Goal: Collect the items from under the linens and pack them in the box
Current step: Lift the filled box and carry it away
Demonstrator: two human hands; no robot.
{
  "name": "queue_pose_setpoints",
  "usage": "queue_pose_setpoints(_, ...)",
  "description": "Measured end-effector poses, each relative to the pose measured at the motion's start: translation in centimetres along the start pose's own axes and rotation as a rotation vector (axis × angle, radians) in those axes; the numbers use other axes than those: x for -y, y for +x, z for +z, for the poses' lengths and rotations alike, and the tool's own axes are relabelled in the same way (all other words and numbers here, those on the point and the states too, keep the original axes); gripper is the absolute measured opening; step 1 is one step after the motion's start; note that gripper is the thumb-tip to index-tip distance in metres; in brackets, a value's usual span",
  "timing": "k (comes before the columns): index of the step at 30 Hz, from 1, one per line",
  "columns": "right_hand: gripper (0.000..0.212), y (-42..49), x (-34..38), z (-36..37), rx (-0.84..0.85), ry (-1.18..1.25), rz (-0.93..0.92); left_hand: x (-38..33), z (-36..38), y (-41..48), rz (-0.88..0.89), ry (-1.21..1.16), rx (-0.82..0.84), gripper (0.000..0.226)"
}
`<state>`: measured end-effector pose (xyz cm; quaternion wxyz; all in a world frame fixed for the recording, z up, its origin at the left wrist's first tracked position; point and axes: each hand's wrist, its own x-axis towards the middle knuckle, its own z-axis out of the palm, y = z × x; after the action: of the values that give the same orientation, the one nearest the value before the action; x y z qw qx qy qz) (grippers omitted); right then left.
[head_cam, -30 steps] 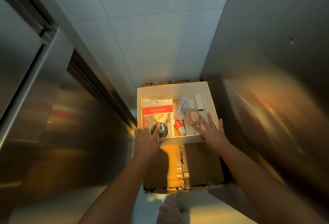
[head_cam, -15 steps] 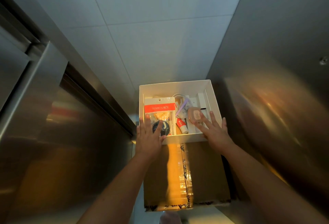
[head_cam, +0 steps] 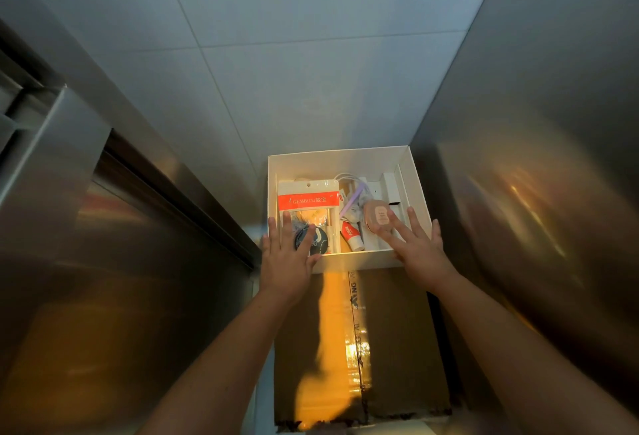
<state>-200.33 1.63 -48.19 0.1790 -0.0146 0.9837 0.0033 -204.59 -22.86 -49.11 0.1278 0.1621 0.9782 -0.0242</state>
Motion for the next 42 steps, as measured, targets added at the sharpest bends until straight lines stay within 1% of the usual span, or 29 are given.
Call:
queue_pose_setpoints(10, 0.081, 2.9, -0.8, -0.6, -0.018, -0.003, -0.001, 0.1, -1.0, 2.6, -0.012, 0.025, -0.008, 0.060)
queue_pose_setpoints(15, 0.087, 3.6, -1.1, -0.7, -0.040, -0.009, -0.012, 0.3, -1.2, 3.4, -0.011, 0.033, -0.015, 0.060)
queue_pose_setpoints(18, 0.086, 4.1, -1.2, -0.8, -0.047, -0.001, -0.012, 0.4, -1.1, 4.0, -0.015, 0.035, -0.019, 0.060)
queue_pose_setpoints(27, 0.085, 4.0, -1.2, -0.3, -0.047, 0.011, -0.016, 0.5, -0.7, 3.9, -0.016, 0.028, -0.016, 0.060)
queue_pose_setpoints(37, 0.090, 4.0, -1.1, -0.3, -0.060, -0.026, -0.008, 0.4, -0.5, 3.8, -0.025, 0.028, -0.023, 0.060)
queue_pose_setpoints(39, 0.089, 4.0, -0.9, -0.5, -0.050, -0.036, 0.006, 0.4, -0.6, 3.7, -0.027, 0.028, -0.028, 0.060)
queue_pose_setpoints(42, 0.081, 4.1, -0.7, -1.0, -0.025, -0.063, 0.014, 0.3, -0.6, 3.7, -0.033, 0.041, -0.034, 0.060)
